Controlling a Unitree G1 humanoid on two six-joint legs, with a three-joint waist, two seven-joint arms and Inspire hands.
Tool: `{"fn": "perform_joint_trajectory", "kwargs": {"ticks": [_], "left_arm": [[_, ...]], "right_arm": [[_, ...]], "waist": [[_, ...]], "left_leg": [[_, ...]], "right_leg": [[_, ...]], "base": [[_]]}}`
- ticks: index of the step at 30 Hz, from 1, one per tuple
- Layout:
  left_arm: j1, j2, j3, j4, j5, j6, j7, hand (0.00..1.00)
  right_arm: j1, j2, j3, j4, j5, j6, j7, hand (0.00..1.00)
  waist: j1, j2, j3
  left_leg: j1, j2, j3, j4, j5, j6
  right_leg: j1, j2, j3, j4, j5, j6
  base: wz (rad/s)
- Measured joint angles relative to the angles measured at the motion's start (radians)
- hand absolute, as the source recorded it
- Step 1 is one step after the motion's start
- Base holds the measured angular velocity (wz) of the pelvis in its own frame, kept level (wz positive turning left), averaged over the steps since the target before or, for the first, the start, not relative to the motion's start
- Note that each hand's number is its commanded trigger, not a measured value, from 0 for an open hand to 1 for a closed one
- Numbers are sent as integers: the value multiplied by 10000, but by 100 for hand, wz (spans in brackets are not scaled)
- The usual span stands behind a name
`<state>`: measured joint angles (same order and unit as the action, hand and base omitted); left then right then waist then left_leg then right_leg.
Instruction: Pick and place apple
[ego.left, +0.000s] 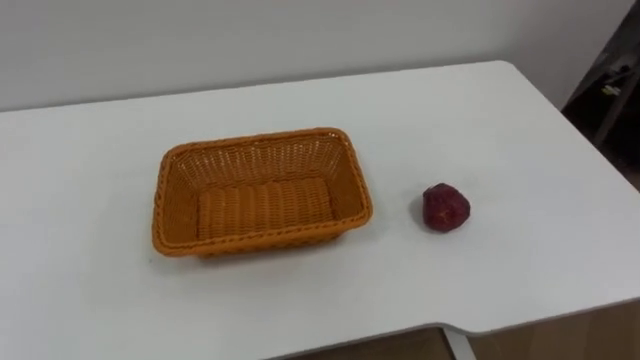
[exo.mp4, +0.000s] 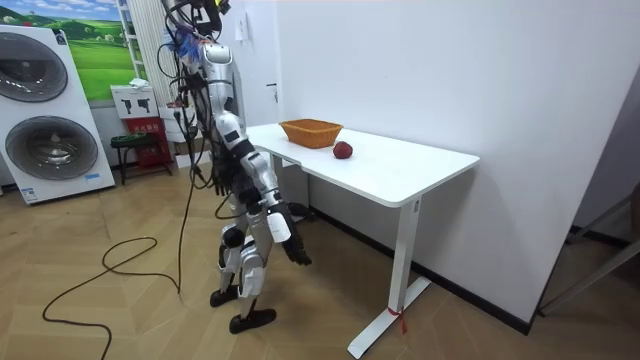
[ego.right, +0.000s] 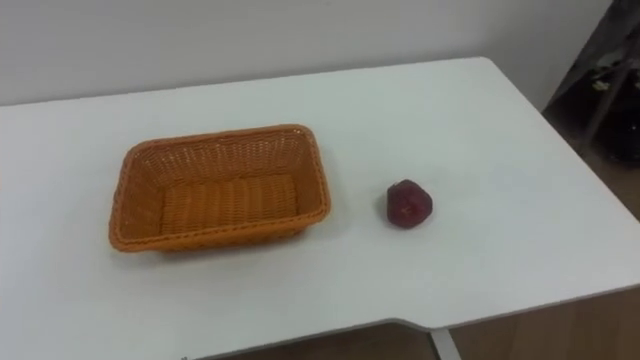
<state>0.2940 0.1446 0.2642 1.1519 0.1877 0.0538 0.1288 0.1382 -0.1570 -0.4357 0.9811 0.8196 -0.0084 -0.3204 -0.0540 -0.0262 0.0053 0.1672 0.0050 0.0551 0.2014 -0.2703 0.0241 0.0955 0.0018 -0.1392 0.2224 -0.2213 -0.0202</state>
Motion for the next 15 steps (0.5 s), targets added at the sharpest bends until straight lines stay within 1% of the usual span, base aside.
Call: {"fn": "perform_joint_trajectory", "kwargs": {"ticks": [1, 2, 3, 4, 5, 6, 7, 9, 10, 12, 15], "left_arm": [[17, 31, 5, -18, -2, -52, 5, 0], [79, 50, 50, -128, -5, -189, 7, 0], [142, 57, 84, -286, -9, -244, 8, 0], [201, 57, 100, -373, -7, -272, 8, 0], [348, 59, 109, -551, 7, -321, 16, 0], [386, 58, 104, -622, 10, -335, 142, 0], [378, 59, 106, -622, 10, -345, 191, 0], [372, 61, 80, -632, 7, -405, 232, 0], [365, 61, 76, -632, -5, -411, 239, 0], [321, 57, 43, -632, -3, -429, 263, 0], [310, 60, 35, -652, 2, -541, 269, 0]], "right_arm": [[1, -3, -135, -244, 61, -82, -163, 0], [-9, -15, -330, -787, 215, -252, -529, 0], [1, -21, -650, -1403, 355, -307, -943, 0], [1, -27, -762, -1713, 330, -347, -1166, 0], [-18, -30, -984, -2373, 326, -449, -1644, 0], [-34, -67, -1061, -3019, 318, -650, -2137, 0], [-54, -107, -1067, -3284, 302, -736, -2360, 0], [-65, -153, -1066, -4610, -4, -994, -3209, 0], [-84, -166, -1062, -4884, -81, -1064, -3388, 0], [-277, -320, -932, -5646, -713, -1224, -4088, 0], [-465, -555, -911, -6055, -1368, -1325, -4483, 0]], "waist": [[-12, 3, 2], [-12, -10, -16], [-93, -39, -36], [-120, -37, -42], [-145, -31, -53], [-152, -30, -55], [-154, -31, -63], [-195, -36, -66], [-185, -38, -66], [-111, -48, -61], [-24, -51, -60]], "left_leg": [[-5, -1, 3, -8, 0, 0], [-47, -1, 31, -27, 0, 0], [-105, -6, 37, -28, 1, 1], [-120, -8, 37, -31, 2, 2], [-144, -9, 38, -33, 2, 1], [-200, -10, 40, -23, 2, 1], [-232, -10, 45, -25, 2, 2], [-305, -6, 51, -25, 2, 2], [-300, -5, 51, -25, 2, 2], [-289, -6, 52, -23, 2, 2], [-312, -9, 44, -16, 2, 2]], "right_leg": [[-11, 6, 5, -2, 0, 0], [-86, 17, 17, 21, 0, 0], [-124, 13, -13, 58, 2, 3], [-128, 12, -15, 77, 4, 5], [-133, 18, -4, 110, 4, 5], [-211, 16, 3, 171, 4, 5], [-256, 17, 12, 185, 4, 5], [-321, 15, 6, 208, 5, 4], [-317, 20, 13, 205, 5, 4], [-306, 25, 6, 180, 9, 2], [-312, 18, -1, 169, 13, 2]], "base": [[-5], [0], [0], [0], [0], [-6], [-4], [0], [0], [0], [2]]}}
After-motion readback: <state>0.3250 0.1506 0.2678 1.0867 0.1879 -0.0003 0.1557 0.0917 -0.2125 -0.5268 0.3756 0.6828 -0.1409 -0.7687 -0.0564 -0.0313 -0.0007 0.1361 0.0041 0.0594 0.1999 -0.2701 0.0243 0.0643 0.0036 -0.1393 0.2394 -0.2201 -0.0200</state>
